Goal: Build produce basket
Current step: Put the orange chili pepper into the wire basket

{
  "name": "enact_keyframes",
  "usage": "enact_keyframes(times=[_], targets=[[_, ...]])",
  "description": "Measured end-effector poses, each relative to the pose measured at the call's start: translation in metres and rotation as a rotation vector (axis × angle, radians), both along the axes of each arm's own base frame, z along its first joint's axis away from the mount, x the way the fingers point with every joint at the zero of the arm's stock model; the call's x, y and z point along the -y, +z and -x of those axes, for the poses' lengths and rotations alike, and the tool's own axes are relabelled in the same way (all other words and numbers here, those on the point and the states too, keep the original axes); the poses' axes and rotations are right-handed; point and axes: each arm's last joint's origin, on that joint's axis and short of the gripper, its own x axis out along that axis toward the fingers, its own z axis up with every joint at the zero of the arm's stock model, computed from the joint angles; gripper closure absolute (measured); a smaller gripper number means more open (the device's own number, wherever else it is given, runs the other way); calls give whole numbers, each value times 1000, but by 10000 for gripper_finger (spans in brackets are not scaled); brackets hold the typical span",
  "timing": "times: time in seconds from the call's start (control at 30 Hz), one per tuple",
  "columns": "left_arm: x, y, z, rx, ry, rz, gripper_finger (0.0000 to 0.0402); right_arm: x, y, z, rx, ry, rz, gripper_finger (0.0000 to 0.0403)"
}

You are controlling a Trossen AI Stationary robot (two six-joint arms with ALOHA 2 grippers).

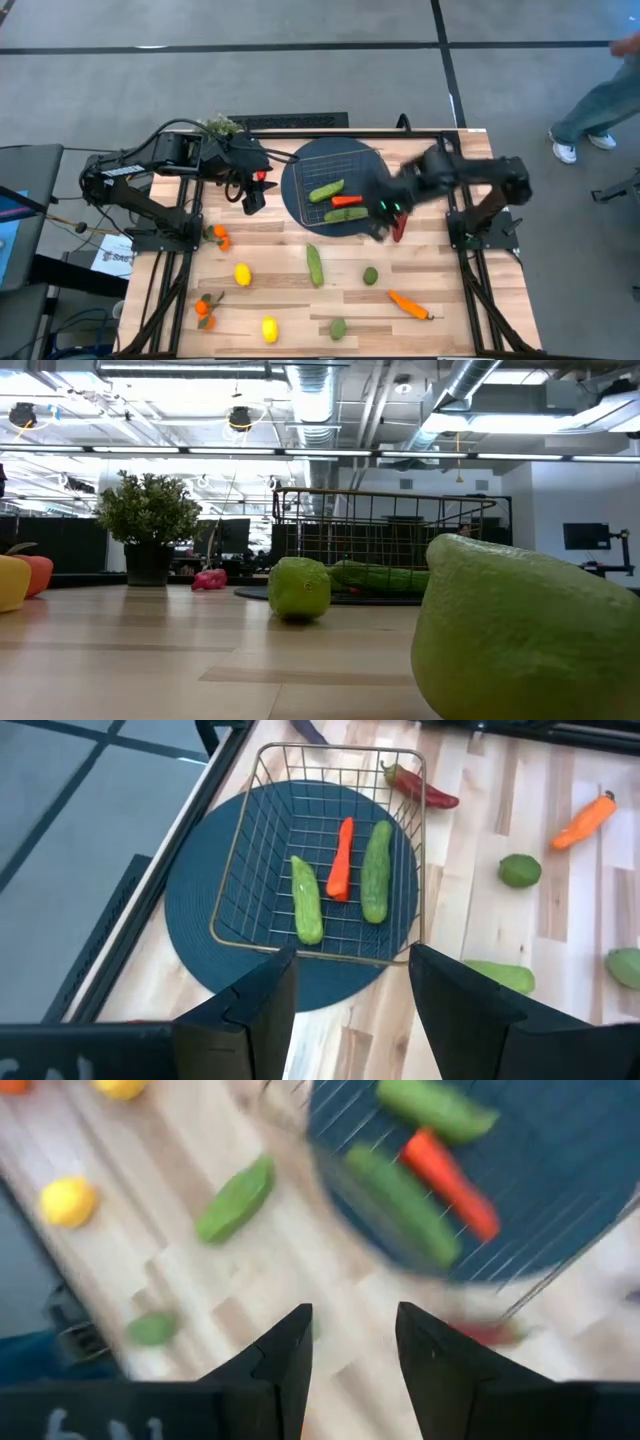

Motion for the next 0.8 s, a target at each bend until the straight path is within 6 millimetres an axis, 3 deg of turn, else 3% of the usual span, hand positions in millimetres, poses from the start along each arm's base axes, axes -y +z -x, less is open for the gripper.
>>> enact_keyframes(times=[0.17,0.37,0.57,0.8], targets=[[0,0,0,-4,-12,-11,220,-47,-19,27,-62,-88,-63,241],[0,0,0,2,-6,-17,220,-108,-64,41,-186,-120,-60,241],[0,1,-1,7,-1,-13,220,-158,-103,35,-227,-77,-77,243],[0,1,-1,22,10,-4,220,-184,-156,24,-396,-35,-51,235]])
